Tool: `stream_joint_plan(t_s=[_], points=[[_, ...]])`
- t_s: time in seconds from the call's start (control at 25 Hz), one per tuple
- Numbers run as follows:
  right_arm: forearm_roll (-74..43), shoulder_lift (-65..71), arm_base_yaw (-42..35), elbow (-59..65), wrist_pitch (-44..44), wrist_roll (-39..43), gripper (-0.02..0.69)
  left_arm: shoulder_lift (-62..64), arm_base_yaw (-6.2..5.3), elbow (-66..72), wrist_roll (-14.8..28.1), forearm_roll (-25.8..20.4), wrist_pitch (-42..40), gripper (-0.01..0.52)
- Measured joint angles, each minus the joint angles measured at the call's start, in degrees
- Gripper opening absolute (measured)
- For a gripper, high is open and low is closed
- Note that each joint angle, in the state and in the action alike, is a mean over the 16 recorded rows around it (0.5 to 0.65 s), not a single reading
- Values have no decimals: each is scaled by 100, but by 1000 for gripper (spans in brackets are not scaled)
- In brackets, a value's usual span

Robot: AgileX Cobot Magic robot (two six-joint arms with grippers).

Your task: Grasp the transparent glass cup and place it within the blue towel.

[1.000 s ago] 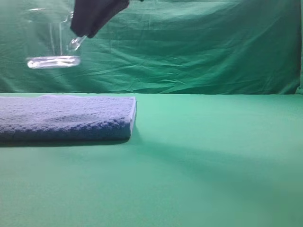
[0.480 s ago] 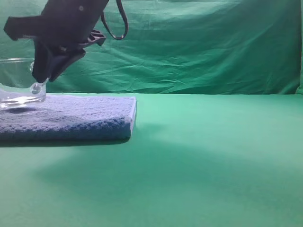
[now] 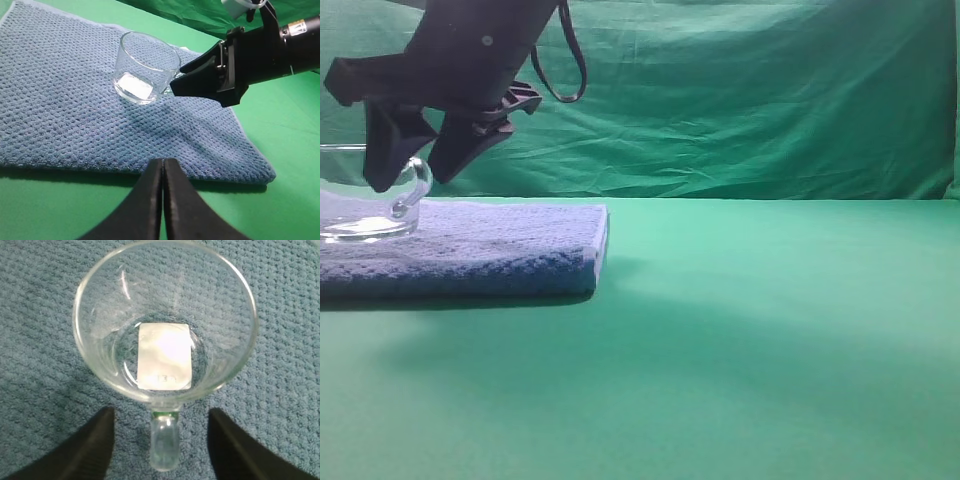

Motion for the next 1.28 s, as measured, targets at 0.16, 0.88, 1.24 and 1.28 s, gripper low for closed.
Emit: stream_joint_plan(t_s=[0.16, 0.88, 1.24, 1.28], points=[[-90, -381, -32, -4, 502, 158, 293, 0, 0, 0, 0, 0, 0, 0], [-502, -2756, -334, 511, 2175, 1339, 0, 0, 0, 0, 0, 0, 0, 0], [-801, -3720, -335, 698, 2947, 1904, 0, 0, 0, 0, 0, 0, 0, 0], [-852, -3806, -335, 702, 3014, 1992, 0, 0, 0, 0, 0, 0, 0, 0]])
